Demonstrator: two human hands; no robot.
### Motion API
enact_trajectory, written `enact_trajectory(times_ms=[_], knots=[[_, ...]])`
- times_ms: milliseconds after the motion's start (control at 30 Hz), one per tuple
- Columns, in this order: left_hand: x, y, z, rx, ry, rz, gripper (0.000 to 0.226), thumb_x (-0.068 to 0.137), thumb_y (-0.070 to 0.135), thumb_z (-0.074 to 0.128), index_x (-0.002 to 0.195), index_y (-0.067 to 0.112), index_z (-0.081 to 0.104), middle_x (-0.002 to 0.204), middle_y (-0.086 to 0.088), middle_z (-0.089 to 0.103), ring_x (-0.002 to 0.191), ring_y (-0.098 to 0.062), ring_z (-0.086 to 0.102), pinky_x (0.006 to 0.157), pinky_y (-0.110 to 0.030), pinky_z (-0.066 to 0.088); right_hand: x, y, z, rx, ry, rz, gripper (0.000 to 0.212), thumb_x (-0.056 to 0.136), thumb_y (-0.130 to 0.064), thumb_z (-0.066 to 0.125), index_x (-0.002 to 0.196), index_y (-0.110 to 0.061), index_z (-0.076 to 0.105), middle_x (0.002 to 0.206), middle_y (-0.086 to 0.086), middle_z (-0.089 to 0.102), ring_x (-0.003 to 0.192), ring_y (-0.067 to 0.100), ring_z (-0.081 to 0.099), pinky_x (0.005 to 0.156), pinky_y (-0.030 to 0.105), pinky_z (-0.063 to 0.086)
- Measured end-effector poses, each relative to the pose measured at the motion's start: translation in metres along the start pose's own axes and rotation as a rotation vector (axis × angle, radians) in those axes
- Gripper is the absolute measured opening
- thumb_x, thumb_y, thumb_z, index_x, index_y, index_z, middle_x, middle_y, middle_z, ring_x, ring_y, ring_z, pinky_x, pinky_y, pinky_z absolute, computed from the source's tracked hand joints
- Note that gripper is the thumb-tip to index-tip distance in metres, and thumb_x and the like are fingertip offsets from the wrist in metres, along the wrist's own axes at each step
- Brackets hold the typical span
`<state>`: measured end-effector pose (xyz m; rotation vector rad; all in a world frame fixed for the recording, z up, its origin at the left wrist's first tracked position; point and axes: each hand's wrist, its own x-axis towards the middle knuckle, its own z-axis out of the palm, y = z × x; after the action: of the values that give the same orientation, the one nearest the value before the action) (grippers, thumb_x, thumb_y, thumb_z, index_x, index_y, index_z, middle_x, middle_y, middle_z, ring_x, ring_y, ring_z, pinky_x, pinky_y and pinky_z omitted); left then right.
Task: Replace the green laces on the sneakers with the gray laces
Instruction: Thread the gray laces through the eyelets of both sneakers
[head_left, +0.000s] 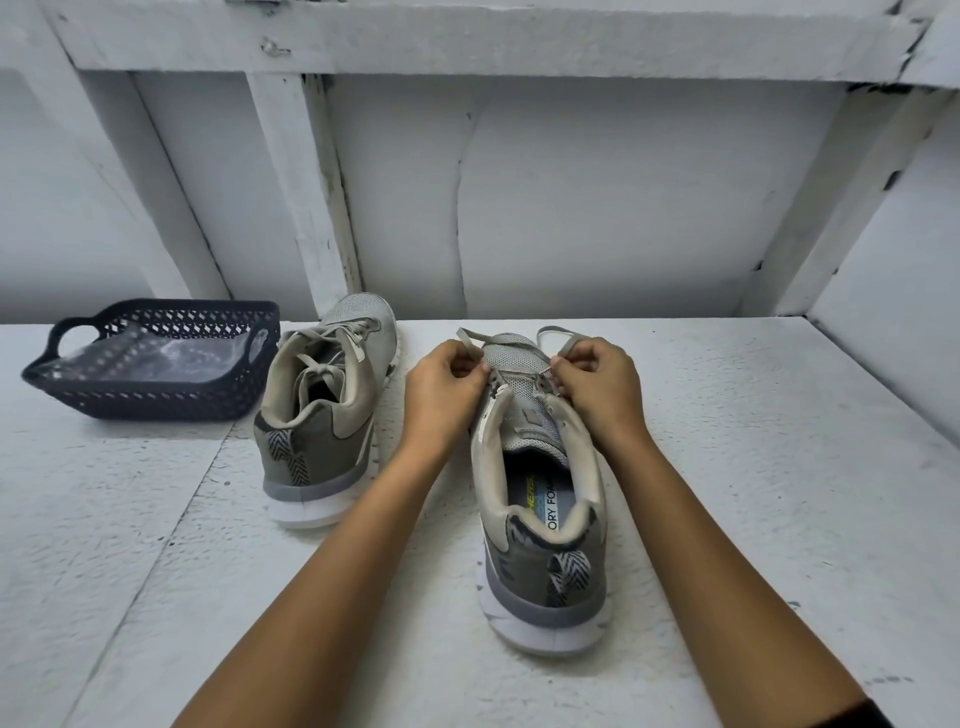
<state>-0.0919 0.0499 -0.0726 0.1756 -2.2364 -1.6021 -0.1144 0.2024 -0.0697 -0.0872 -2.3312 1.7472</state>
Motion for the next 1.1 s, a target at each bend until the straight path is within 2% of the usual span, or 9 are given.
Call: enact_trajectory(times_ms=[133, 233, 367, 500, 633, 833, 967, 1033, 1100], knots=[[0.001, -0.001, 0.000, -0.071, -0.002, -0.073, 0.010, 0.082, 0.006, 0.068, 0.079, 0.015, 0.066, 0.074, -0.003, 0.066, 0.075, -0.017, 0.061, 0.083, -0.037, 0.053, -0.002, -0.002, -0.001, -0.017, 0.006, -0.010, 0.011, 0.082, -0.007, 0.065, 0.078, -0.013, 0.057, 0.068, 0.000, 0.058, 0.069, 0.021, 0.057, 0.071, 0.032, 0.049], [-0.001, 0.000, 0.001, -0.096, -0.006, -0.107, 0.008, 0.083, 0.008, 0.068, 0.076, 0.011, 0.071, 0.075, -0.010, 0.070, 0.062, -0.010, 0.057, 0.073, -0.029, 0.048, -0.003, -0.003, 0.000, -0.047, 0.020, -0.044, 0.006, 0.082, -0.005, 0.064, 0.082, -0.008, 0.058, 0.072, 0.003, 0.059, 0.071, 0.018, 0.056, 0.063, 0.020, 0.044], [0.003, 0.001, 0.000, 0.011, -0.023, -0.107, 0.031, 0.084, 0.013, 0.067, 0.054, 0.017, 0.064, 0.043, 0.010, 0.054, 0.040, 0.002, 0.042, 0.058, -0.024, 0.035, -0.005, -0.003, -0.001, -0.125, 0.030, -0.093, 0.005, 0.082, -0.006, 0.064, 0.082, -0.006, 0.059, 0.077, 0.002, 0.059, 0.072, 0.015, 0.054, 0.056, 0.005, 0.035], [0.002, 0.003, -0.001, 0.077, -0.041, -0.083, 0.040, 0.085, 0.013, 0.067, 0.047, 0.021, 0.056, 0.043, 0.008, 0.050, 0.046, -0.008, 0.041, 0.060, -0.025, 0.035, -0.007, -0.007, -0.002, -0.182, 0.021, -0.113, 0.008, 0.081, -0.005, 0.064, 0.079, -0.007, 0.056, 0.075, 0.001, 0.057, 0.070, 0.014, 0.051, 0.054, 0.002, 0.033], [0.001, 0.006, -0.003, 0.194, -0.072, -0.035, 0.036, 0.085, 0.015, 0.066, 0.050, 0.013, 0.060, 0.043, 0.003, 0.048, 0.043, -0.008, 0.039, 0.051, -0.024, 0.030, -0.011, -0.010, -0.004, -0.207, 0.014, -0.134, 0.011, 0.082, -0.004, 0.062, 0.079, -0.008, 0.053, 0.067, -0.011, 0.047, 0.064, -0.001, 0.044, 0.055, -0.001, 0.032], [-0.001, 0.012, -0.005, 0.366, -0.139, 0.048, 0.038, 0.086, 0.014, 0.062, 0.052, -0.002, 0.056, 0.042, -0.005, 0.038, 0.042, -0.012, 0.031, 0.045, -0.028, 0.025, -0.008, -0.008, -0.003, -0.282, -0.049, -0.134, 0.011, 0.083, -0.009, 0.066, 0.075, -0.009, 0.058, 0.065, -0.007, 0.053, 0.072, 0.012, 0.051, 0.055, 0.003, 0.033], [0.000, 0.014, -0.009, 0.410, -0.176, 0.100, 0.055, 0.090, 0.015, 0.057, 0.039, 0.012, 0.035, 0.043, -0.005, 0.034, 0.041, -0.012, 0.031, 0.044, -0.026, 0.022, -0.007, -0.011, -0.003, -0.280, -0.109, -0.091, 0.013, 0.084, -0.013, 0.068, 0.076, -0.004, 0.066, 0.066, -0.001, 0.058, 0.069, 0.012, 0.053, 0.053, 0.006, 0.033], [0.000, 0.020, -0.012, 0.425, -0.204, 0.071, 0.057, 0.093, 0.021, 0.053, 0.040, 0.012, 0.033, 0.043, -0.005, 0.033, 0.041, -0.012, 0.030, 0.046, -0.029, 0.023, -0.008, -0.016, -0.005, -0.332, -0.175, -0.085, 0.027, 0.088, -0.022, 0.064, 0.078, 0.002, 0.069, 0.066, 0.006, 0.062, 0.065, 0.013, 0.052, 0.056, 0.017, 0.037], [-0.001, 0.026, -0.014, 0.373, -0.253, -0.010, 0.057, 0.094, 0.032, 0.051, 0.043, 0.012, 0.036, 0.040, -0.001, 0.035, 0.037, -0.010, 0.034, 0.039, -0.020, 0.025, -0.011, -0.022, -0.007, -0.370, -0.242, -0.069, 0.045, 0.091, -0.036, 0.058, 0.080, 0.006, 0.068, 0.066, 0.016, 0.062, 0.062, 0.015, 0.049, 0.059, 0.026, 0.035]])
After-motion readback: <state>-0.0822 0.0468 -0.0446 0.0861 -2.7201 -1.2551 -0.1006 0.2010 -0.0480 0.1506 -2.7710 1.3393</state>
